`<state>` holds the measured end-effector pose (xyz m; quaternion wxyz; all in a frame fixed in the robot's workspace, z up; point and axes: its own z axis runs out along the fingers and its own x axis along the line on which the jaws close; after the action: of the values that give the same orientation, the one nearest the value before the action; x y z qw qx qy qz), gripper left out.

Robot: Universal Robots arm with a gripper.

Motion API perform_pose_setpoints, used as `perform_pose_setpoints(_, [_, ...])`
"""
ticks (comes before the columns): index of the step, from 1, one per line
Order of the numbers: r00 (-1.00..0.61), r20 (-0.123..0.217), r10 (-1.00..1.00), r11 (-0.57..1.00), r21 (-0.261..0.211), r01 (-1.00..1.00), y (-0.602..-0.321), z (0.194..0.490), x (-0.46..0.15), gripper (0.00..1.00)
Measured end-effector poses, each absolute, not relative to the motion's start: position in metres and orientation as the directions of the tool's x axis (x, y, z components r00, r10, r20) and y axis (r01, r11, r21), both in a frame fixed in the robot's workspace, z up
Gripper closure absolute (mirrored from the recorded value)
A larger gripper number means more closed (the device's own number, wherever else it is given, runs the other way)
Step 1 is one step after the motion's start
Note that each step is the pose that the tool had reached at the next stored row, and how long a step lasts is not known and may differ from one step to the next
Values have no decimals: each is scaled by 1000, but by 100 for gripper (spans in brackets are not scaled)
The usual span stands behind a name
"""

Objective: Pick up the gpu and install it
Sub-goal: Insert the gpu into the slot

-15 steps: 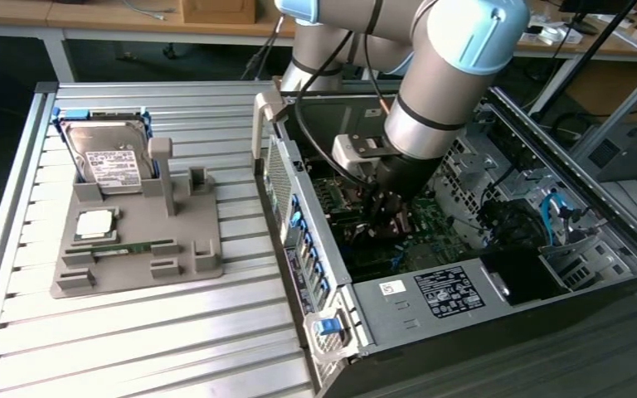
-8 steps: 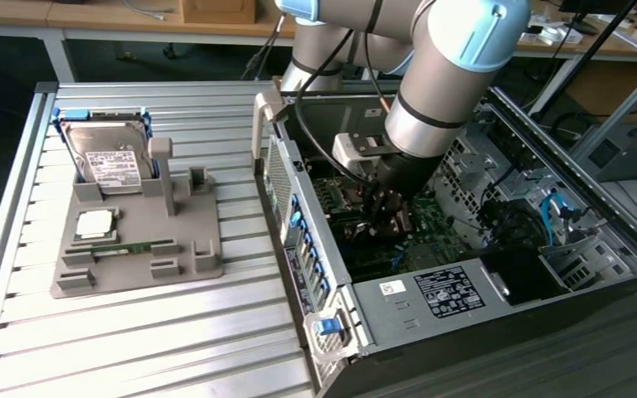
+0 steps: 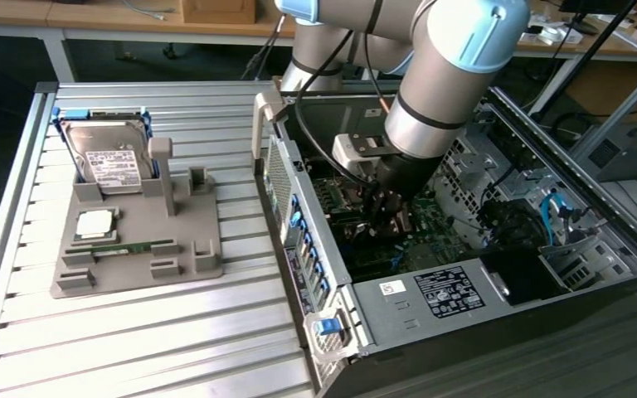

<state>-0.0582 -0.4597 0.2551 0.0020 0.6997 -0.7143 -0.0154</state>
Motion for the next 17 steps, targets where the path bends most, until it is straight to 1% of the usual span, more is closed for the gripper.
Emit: perform_pose_setpoints(17, [-21,-18,-1000,20,25,-999,-460,255,-58,73])
